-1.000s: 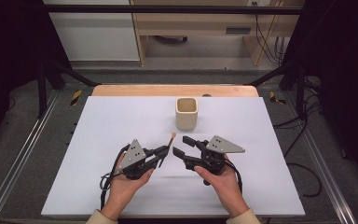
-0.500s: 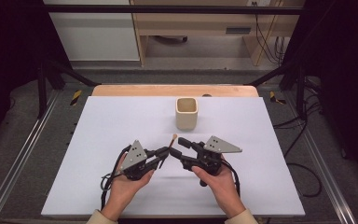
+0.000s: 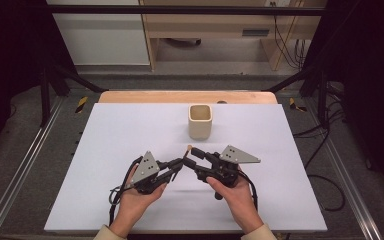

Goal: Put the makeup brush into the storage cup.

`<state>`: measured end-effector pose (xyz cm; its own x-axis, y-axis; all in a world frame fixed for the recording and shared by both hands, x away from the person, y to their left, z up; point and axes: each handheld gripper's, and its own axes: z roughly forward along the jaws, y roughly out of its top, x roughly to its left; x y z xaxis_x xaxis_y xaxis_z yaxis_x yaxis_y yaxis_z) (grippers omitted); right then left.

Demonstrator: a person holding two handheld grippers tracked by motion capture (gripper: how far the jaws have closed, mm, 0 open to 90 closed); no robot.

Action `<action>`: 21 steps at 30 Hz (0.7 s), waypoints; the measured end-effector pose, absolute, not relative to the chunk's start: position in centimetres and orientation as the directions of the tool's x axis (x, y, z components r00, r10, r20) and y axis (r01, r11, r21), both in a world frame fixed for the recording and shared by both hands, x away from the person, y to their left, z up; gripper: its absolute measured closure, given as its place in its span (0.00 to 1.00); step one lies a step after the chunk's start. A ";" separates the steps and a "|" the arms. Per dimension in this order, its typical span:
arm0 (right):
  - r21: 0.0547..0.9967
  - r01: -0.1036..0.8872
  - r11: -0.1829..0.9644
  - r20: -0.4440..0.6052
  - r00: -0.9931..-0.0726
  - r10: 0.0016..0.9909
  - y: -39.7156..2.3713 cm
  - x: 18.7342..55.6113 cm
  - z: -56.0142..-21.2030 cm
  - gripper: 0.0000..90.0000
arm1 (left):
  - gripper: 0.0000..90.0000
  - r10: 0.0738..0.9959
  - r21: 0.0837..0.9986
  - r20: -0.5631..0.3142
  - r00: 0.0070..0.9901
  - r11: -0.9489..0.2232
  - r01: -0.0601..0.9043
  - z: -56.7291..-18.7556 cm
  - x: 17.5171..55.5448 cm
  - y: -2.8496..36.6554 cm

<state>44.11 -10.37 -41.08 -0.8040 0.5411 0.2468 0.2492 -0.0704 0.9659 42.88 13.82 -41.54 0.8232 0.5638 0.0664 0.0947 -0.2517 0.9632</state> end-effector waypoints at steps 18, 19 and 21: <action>0.962 0.257 -0.088 0.265 -0.814 0.517 -10.3 44.0 -41.2 0.76 | 0.92 0.559 0.962 0.069 0.826 -0.257 0.094 -41.5 42.7 13.5; 0.963 0.256 -0.088 0.263 -0.814 0.517 -10.3 44.1 -41.3 0.76 | 0.92 0.559 0.962 0.070 0.826 -0.257 0.093 -41.5 42.7 13.5; 0.963 0.257 -0.086 0.263 -0.815 0.517 -10.3 44.1 -41.3 0.77 | 0.92 0.556 0.962 0.070 0.828 -0.257 0.091 -41.5 42.6 13.5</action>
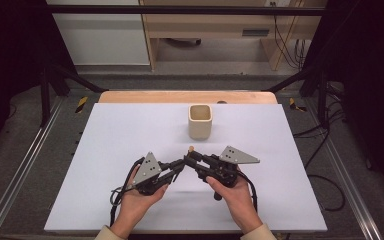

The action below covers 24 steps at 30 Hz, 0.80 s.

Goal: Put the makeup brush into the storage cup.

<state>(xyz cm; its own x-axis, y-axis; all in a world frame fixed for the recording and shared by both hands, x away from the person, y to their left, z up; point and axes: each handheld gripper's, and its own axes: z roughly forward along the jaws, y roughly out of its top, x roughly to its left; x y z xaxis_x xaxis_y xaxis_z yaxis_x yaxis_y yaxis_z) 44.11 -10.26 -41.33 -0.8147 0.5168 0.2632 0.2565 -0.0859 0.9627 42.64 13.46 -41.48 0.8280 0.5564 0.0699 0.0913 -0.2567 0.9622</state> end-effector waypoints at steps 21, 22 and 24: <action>0.958 0.265 -0.114 0.285 -0.818 0.499 -10.5 44.2 -41.5 0.88 | 0.92 0.548 0.962 0.080 0.833 -0.261 0.080 -41.4 42.4 13.2; 0.957 0.266 -0.114 0.287 -0.818 0.499 -10.5 44.2 -41.5 0.88 | 0.92 0.547 0.962 0.078 0.833 -0.260 0.080 -41.4 42.4 13.2; 0.957 0.267 -0.116 0.288 -0.819 0.495 -10.5 44.2 -41.5 0.89 | 0.92 0.546 0.963 0.072 0.834 -0.255 0.084 -41.3 42.4 13.2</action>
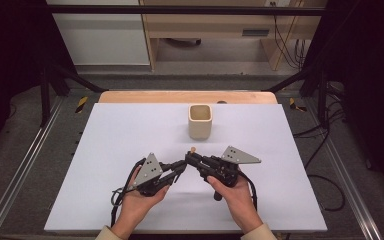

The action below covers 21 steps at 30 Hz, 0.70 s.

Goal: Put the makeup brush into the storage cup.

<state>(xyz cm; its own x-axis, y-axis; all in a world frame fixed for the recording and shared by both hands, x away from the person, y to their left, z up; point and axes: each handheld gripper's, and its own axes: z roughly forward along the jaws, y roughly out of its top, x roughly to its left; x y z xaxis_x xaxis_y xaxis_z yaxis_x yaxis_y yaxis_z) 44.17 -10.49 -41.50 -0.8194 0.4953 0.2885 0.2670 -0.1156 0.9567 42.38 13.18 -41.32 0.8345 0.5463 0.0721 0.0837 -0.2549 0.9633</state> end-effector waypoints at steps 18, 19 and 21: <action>0.958 0.256 -0.127 0.285 -0.815 0.505 -11.1 44.3 -41.3 0.93 | 0.77 0.546 0.966 0.061 0.835 -0.244 0.089 -41.5 42.4 12.9; 0.957 0.259 -0.128 0.288 -0.810 0.511 -11.3 44.4 -41.3 0.93 | 0.73 0.546 0.966 0.059 0.835 -0.244 0.091 -41.5 42.5 12.8; 0.958 0.256 -0.131 0.286 -0.805 0.519 -11.6 44.5 -41.3 0.93 | 0.67 0.553 0.964 0.058 0.831 -0.248 0.098 -41.6 42.5 12.8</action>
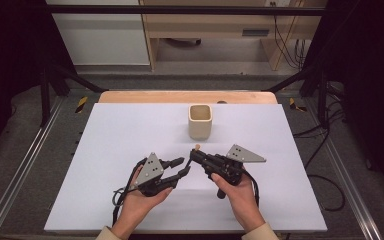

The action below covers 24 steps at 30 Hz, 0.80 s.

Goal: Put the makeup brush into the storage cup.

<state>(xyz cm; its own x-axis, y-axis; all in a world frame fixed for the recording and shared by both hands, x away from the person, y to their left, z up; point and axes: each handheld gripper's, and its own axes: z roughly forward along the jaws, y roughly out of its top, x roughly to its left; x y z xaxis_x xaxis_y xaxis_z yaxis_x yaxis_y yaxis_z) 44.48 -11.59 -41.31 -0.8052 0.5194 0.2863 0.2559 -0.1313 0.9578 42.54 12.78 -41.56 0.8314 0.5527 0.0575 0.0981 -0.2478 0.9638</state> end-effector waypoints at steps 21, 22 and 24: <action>0.957 0.233 -0.172 0.290 -0.738 0.609 -15.7 45.5 -41.7 0.93 | 0.12 0.682 0.956 0.024 0.731 -0.230 0.184 -43.4 45.0 16.2; 0.956 0.234 -0.176 0.293 -0.735 0.611 -15.9 45.5 -41.8 0.93 | 0.11 0.683 0.956 0.018 0.730 -0.225 0.188 -43.5 45.1 16.5; 0.955 0.239 -0.178 0.297 -0.725 0.621 -16.3 45.6 -41.8 0.93 | 0.10 0.686 0.956 0.007 0.727 -0.217 0.196 -43.6 45.4 16.9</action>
<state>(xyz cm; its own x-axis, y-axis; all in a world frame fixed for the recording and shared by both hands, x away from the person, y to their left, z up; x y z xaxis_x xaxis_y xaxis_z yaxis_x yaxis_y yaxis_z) 45.62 -16.30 -41.77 -0.7252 0.6211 0.2973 0.2387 -0.1782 0.9546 45.36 16.95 -43.60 0.7274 0.6862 0.0067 0.1961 -0.2173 0.9562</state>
